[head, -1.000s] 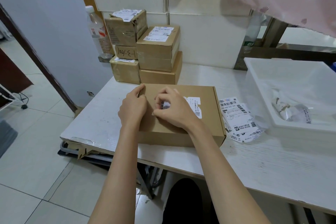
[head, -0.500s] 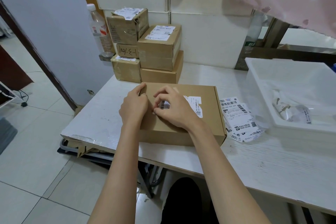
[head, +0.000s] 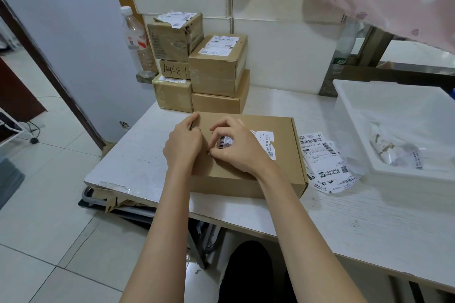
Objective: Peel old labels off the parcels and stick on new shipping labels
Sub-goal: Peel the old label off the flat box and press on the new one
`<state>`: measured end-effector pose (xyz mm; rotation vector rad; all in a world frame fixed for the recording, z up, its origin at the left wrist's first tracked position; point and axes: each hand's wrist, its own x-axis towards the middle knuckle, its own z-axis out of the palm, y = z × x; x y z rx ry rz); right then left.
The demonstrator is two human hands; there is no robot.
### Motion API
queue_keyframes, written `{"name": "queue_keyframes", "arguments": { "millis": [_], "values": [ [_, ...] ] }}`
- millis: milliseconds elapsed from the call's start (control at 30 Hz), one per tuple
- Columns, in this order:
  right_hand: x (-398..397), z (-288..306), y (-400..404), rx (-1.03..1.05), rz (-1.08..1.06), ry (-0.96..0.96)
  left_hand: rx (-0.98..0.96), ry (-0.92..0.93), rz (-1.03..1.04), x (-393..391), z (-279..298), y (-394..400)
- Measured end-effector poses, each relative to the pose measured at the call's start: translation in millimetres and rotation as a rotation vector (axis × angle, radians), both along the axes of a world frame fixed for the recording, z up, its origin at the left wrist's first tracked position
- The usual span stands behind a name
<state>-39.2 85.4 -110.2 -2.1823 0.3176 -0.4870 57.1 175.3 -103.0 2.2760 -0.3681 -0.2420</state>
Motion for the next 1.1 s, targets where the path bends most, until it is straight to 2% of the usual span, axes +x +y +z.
{"name": "queue_keyframes", "arguments": {
  "millis": [433,633,767,1100],
  "values": [
    [3.3,-0.6,2.8,-0.058,-0.005,0.034,0.002,-0.005,0.012,0.7,-0.7,-0.6],
    [-2.0,2.6,0.0,0.100,0.001,-0.050,0.004,-0.006,-0.001,2.2,-2.3,-0.4],
    [-1.5,1.8,1.2,0.001,0.002,0.002,0.004,-0.002,-0.001,2.1,-2.2,-0.9],
    [1.4,0.1,3.1,-0.049,-0.008,0.007,0.001,-0.005,-0.007,2.6,-2.2,-0.3]
  ]
}}
